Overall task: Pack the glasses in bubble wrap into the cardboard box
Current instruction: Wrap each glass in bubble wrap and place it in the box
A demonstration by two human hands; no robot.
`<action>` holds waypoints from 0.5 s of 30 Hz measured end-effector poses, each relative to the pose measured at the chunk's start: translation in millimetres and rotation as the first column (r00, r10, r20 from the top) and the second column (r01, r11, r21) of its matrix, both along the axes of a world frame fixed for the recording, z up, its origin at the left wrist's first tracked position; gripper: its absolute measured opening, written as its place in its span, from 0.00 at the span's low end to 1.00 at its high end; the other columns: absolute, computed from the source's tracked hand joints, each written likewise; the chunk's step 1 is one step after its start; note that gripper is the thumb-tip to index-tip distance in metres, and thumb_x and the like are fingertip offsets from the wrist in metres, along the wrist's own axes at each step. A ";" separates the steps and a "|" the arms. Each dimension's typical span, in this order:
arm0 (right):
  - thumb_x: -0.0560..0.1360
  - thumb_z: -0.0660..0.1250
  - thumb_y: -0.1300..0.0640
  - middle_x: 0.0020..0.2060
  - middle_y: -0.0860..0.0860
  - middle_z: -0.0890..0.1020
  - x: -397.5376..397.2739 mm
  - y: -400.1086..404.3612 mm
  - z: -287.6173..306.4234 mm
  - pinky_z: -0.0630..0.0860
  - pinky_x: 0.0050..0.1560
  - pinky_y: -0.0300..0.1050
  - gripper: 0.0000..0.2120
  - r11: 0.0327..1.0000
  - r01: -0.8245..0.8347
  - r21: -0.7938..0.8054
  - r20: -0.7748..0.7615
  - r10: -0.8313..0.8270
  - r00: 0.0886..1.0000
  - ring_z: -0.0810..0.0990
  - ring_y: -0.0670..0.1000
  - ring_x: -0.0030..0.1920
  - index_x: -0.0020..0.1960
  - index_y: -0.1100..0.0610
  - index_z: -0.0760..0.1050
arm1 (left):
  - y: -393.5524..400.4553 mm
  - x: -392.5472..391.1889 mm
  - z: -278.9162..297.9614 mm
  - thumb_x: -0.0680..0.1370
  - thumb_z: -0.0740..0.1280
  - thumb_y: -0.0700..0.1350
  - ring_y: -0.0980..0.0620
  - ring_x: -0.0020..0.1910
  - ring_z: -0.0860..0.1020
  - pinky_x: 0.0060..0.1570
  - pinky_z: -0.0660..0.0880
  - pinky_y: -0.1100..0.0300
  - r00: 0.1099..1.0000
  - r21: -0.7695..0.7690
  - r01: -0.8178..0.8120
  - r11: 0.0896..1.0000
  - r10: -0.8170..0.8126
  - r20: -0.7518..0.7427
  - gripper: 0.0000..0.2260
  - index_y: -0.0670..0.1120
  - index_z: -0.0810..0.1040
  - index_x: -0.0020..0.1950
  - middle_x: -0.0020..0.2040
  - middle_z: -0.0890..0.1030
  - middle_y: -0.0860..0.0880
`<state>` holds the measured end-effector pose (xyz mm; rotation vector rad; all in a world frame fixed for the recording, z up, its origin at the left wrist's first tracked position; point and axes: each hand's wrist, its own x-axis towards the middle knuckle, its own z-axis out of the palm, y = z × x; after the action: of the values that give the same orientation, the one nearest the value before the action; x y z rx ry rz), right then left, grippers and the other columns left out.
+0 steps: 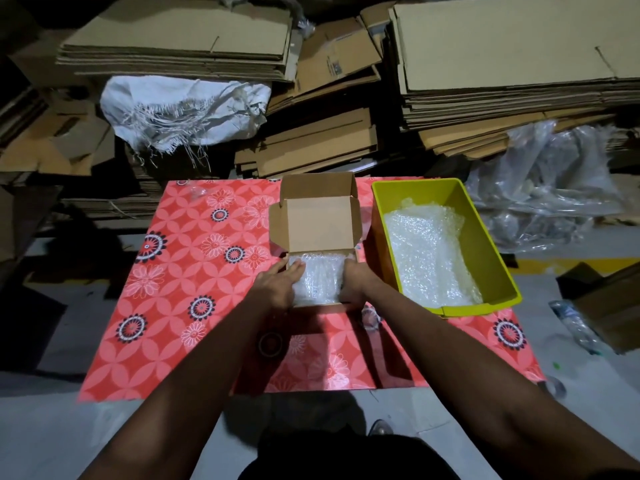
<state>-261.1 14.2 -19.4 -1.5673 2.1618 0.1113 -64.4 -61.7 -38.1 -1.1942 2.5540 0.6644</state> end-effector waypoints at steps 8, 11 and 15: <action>0.74 0.66 0.61 0.49 0.54 0.85 -47.3 26.7 43.0 0.76 0.50 0.40 0.13 0.714 0.309 -0.628 0.379 -0.065 0.923 0.81 0.50 0.46 0.58 0.57 0.81 | 11.3 -15.9 9.3 0.83 0.57 0.48 0.50 0.80 0.51 0.77 0.54 0.45 0.996 -0.097 -0.044 0.994 0.036 -0.080 0.30 0.51 0.49 0.83 0.83 0.52 0.52; 0.73 0.65 0.62 0.46 0.55 0.84 -102.3 31.6 42.5 0.74 0.45 0.43 0.09 0.633 0.463 -0.621 0.357 -0.297 0.886 0.82 0.55 0.46 0.52 0.57 0.79 | 18.8 -31.1 13.3 0.81 0.61 0.47 0.49 0.79 0.54 0.75 0.57 0.45 0.987 -0.117 -0.088 0.989 0.071 -0.144 0.30 0.51 0.53 0.82 0.82 0.55 0.52; 0.75 0.68 0.55 0.59 0.61 0.79 -163.7 37.2 4.2 0.73 0.48 0.46 0.18 0.880 0.468 -0.085 0.076 -0.462 0.883 0.78 0.62 0.59 0.62 0.60 0.72 | 28.5 -45.2 10.9 0.79 0.62 0.49 0.47 0.78 0.57 0.74 0.61 0.47 0.974 -0.102 -0.109 0.989 0.086 -0.209 0.31 0.49 0.56 0.81 0.81 0.60 0.51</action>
<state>-424.8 51.4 -15.2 -1.0386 2.4665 -0.1972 -109.6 -33.2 -27.2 -1.3607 2.7489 0.7066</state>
